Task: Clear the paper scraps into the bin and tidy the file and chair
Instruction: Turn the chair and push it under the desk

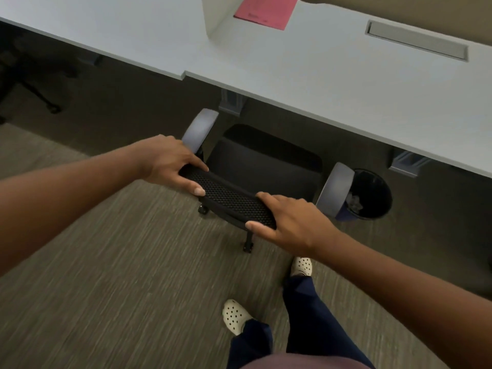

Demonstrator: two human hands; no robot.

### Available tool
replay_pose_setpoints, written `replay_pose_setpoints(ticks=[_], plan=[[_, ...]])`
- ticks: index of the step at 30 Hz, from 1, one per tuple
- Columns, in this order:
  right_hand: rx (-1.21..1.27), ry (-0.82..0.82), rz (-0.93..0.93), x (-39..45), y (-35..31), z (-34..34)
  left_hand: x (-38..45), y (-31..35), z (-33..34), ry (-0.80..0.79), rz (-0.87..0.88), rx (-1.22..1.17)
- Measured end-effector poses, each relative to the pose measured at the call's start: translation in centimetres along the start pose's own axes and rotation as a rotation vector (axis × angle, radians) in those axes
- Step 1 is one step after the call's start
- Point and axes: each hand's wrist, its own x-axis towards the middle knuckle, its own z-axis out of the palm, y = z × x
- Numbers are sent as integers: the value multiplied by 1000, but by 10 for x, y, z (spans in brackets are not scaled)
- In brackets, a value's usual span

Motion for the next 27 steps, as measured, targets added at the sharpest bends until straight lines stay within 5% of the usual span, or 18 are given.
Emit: replay_pose_setpoints(ticks=[15,27], plan=[[-19,34,23,38,107,-55,115,-10,-32,222,-15,-39],[-51,81,-7,76,187,-86,184,-19,-68,220,-61,-66]])
